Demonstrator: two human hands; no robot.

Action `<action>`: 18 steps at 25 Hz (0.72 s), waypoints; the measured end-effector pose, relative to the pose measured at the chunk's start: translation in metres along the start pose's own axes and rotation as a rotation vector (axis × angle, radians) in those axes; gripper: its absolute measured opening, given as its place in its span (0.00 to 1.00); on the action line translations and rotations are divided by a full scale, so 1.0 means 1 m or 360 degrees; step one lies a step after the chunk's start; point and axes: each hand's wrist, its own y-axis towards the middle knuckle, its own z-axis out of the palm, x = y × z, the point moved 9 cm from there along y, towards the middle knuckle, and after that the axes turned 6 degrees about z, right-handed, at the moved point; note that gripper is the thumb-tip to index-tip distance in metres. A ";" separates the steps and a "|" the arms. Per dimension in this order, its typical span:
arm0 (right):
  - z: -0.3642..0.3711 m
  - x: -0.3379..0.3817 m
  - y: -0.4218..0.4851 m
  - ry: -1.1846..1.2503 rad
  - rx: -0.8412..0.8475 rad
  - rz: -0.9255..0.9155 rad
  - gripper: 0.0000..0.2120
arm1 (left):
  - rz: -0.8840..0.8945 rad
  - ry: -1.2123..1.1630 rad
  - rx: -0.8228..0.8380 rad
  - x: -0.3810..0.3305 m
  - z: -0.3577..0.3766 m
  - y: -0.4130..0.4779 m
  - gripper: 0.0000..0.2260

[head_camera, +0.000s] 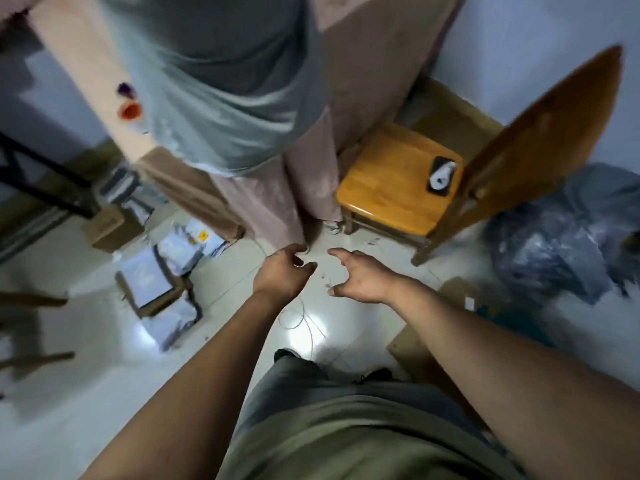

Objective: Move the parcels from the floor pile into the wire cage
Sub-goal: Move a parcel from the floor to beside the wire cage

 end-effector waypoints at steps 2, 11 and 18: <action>0.022 0.051 0.012 -0.0116 0.0115 -0.0093 0.44 | -0.0161 -0.0127 -0.0112 0.053 -0.035 -0.018 0.19; 0.167 0.273 0.053 -0.0513 0.0486 -0.0480 0.41 | -0.0766 -0.0378 -0.0480 0.284 -0.160 -0.126 0.18; 0.237 0.339 0.072 -0.0771 0.0762 -0.0604 0.39 | -0.1088 -0.0628 -0.0695 0.369 -0.177 -0.188 0.19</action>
